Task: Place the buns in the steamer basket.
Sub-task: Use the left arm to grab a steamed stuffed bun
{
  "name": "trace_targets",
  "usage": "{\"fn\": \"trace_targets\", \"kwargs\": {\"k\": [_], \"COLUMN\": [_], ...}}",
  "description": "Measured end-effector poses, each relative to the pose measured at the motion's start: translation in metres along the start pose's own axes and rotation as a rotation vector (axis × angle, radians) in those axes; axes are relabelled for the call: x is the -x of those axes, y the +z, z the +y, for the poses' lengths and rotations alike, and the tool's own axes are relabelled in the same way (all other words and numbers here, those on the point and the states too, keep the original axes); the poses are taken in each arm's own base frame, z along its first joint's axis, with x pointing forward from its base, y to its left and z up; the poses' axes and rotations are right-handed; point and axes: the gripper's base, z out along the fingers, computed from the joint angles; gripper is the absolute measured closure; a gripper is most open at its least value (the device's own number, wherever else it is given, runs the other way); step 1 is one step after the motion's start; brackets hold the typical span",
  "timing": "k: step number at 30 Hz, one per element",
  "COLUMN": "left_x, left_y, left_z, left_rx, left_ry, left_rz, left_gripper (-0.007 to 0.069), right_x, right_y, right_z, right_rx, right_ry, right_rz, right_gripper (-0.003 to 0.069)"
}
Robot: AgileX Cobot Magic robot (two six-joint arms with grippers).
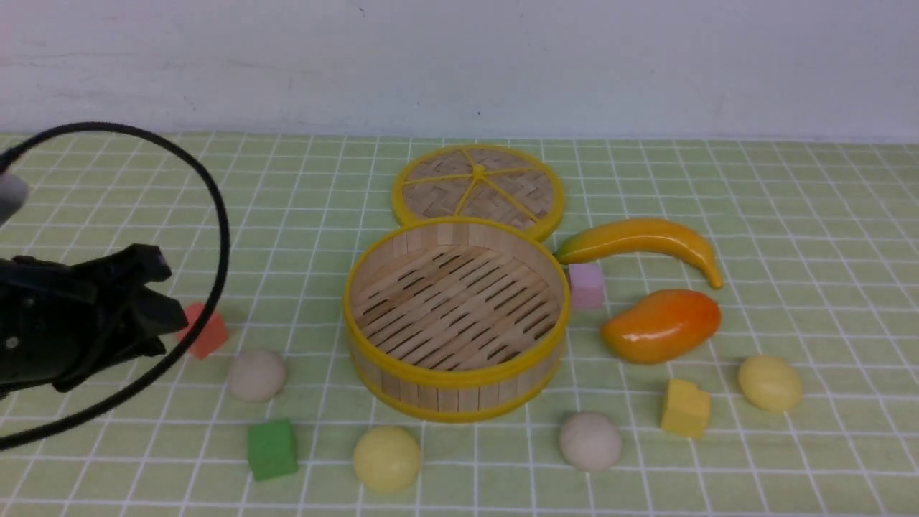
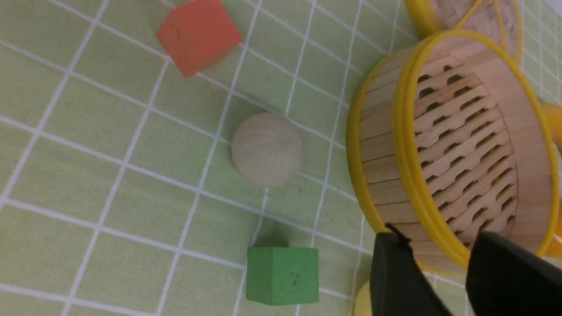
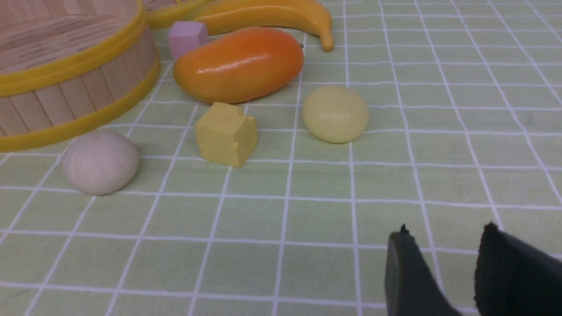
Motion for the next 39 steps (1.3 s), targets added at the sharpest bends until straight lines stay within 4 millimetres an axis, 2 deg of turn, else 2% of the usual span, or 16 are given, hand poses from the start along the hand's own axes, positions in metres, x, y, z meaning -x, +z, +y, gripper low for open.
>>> {"fn": "trace_targets", "kwargs": {"k": [6, 9, 13, 18, 22, 28, 32, 39], "left_x": [0.014, 0.030, 0.043, 0.050, 0.048, 0.034, 0.029, 0.018], "left_y": [0.032, 0.049, 0.067, 0.085, 0.092, 0.104, 0.118, 0.144], "left_z": [-0.007, -0.017, -0.020, -0.014, -0.015, -0.038, -0.046, -0.037], "left_rx": [-0.004, -0.028, -0.009, 0.081, 0.177, 0.332, 0.393, 0.443], "left_ry": [0.119, 0.182, 0.201, 0.167, 0.186, 0.367, 0.411, 0.422], "left_rz": [0.159, 0.245, 0.331, 0.403, 0.417, 0.393, 0.352, 0.379], "left_gripper": [0.0386, 0.0386, 0.0386, 0.0386, 0.0386, 0.0386, 0.0386, 0.0386], "right_x": [0.000, 0.000, 0.000, 0.000, 0.000, 0.000, 0.000, 0.000], "right_y": [0.000, 0.000, 0.000, 0.000, 0.000, 0.000, 0.000, 0.000], "right_z": [0.000, 0.000, 0.000, 0.000, 0.000, 0.000, 0.000, 0.000], "right_rx": [0.000, 0.000, 0.000, 0.000, 0.000, 0.000, 0.000, 0.000], "right_ry": [0.000, 0.000, 0.000, 0.000, 0.000, 0.000, 0.000, 0.000], "right_rz": [0.000, 0.000, 0.000, 0.000, 0.000, 0.000, 0.000, 0.000], "right_gripper": [0.0419, 0.0419, 0.0419, 0.0419, 0.0419, 0.0419, 0.0419, 0.0419]}}
